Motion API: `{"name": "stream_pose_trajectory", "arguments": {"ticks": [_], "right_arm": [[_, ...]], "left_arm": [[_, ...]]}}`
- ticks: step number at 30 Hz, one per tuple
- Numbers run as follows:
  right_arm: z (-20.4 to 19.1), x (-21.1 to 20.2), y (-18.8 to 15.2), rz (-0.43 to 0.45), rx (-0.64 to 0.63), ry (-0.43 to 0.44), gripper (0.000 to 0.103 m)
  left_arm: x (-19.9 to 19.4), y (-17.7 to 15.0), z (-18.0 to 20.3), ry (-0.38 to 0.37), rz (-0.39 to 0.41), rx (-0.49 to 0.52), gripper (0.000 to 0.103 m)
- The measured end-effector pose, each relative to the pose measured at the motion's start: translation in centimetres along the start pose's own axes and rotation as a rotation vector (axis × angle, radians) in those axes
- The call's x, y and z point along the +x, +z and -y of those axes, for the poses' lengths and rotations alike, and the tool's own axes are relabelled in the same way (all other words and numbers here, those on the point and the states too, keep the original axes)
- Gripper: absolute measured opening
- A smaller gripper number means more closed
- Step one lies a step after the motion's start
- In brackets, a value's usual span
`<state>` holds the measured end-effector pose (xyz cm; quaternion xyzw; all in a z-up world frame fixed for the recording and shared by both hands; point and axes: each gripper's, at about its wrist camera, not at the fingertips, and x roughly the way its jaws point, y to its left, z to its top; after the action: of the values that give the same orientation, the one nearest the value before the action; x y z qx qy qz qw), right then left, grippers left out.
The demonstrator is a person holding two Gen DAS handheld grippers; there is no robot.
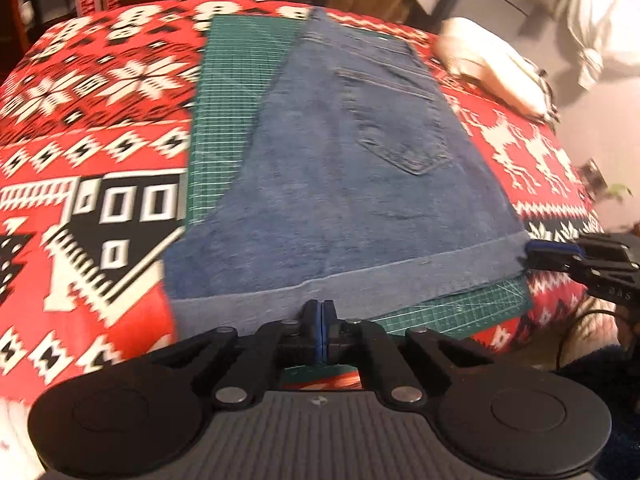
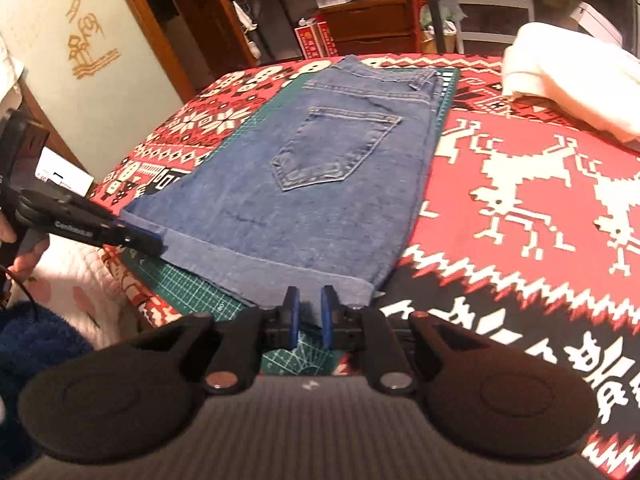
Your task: Fold clothes
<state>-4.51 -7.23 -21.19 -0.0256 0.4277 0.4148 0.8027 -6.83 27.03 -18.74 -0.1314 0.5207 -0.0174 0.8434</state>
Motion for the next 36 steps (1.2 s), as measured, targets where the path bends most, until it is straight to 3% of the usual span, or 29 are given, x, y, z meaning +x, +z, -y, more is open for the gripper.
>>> {"name": "stream_pose_trajectory", "arguments": {"ticks": [11, 18, 30, 36], "right_arm": [[0.1, -0.1, -0.2, 0.003, 0.010, -0.027, 0.011], [-0.1, -0.1, -0.2, 0.005, 0.013, -0.030, 0.012], [-0.5, 0.0, 0.0, 0.003, 0.001, -0.036, 0.014], [-0.4, 0.0, -0.1, 0.006, 0.007, -0.032, 0.014]], "left_arm": [[-2.4, -0.2, -2.9, 0.121, 0.066, -0.069, 0.003], [-4.3, -0.2, -5.0, 0.238, 0.103, -0.071, 0.009], [-2.9, -1.1, -4.4, 0.176, 0.032, -0.001, 0.008], [-4.1, -0.2, -6.1, -0.042, 0.083, -0.183, 0.013]]}}
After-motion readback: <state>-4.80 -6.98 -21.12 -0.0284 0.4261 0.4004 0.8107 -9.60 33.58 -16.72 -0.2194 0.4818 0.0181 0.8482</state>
